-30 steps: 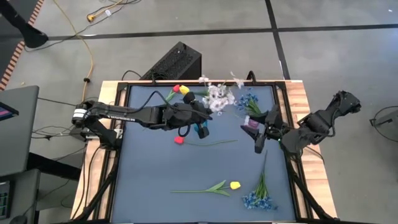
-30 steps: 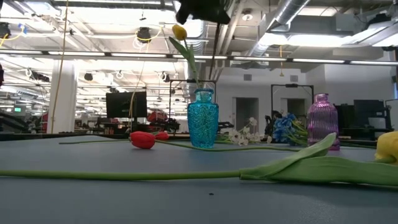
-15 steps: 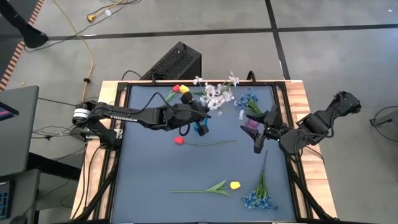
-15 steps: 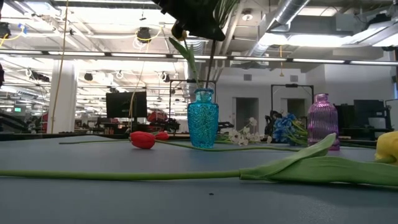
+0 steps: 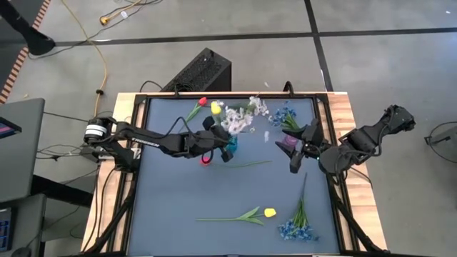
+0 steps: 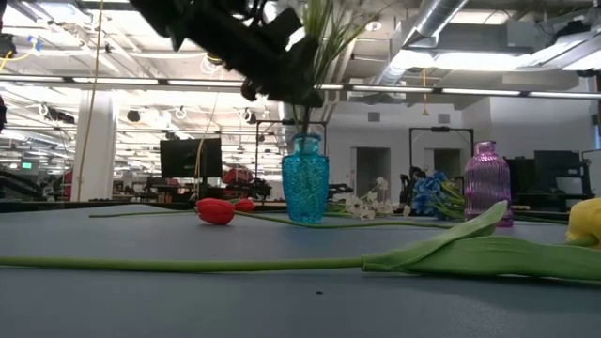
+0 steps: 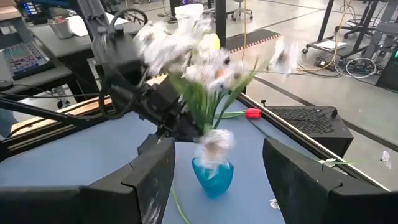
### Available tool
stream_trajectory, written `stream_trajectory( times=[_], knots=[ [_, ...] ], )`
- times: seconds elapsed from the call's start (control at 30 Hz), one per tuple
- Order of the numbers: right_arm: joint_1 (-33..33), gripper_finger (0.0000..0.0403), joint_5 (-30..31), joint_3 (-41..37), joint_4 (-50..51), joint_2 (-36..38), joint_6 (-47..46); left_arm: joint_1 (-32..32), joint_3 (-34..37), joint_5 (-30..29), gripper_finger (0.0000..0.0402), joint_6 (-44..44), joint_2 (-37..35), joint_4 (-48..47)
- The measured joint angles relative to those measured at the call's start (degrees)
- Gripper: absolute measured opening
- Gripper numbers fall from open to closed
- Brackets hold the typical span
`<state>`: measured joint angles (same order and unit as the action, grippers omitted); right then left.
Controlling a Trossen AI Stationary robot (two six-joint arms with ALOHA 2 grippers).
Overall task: Sort flowers into vase by color
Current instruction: Put the bottom white flowers into the blue vase
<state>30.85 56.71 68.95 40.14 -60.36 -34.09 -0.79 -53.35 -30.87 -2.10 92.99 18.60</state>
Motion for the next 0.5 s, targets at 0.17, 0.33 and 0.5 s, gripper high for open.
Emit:
stream_trajectory(
  times=[0.17, 0.33, 0.5],
  knots=[
    [-0.9, 0.027, -0.1, 0.0, -0.3, 0.0, 0.0, -0.6, 4.1, 0.8, 0.0, -2.2, 0.0, 3.5],
    [-1.9, 0.027, -1.2, 0.0, -0.3, 0.0, 0.5, -0.5, 4.3, 2.6, 0.0018, -1.6, -0.5, 3.1],
    [-2.1, 0.027, -1.4, 0.0, -0.3, 0.0, 1.6, -0.2, 1.9, 5.5, 0.006, 3.7, -0.7, 4.9]
  ],
)
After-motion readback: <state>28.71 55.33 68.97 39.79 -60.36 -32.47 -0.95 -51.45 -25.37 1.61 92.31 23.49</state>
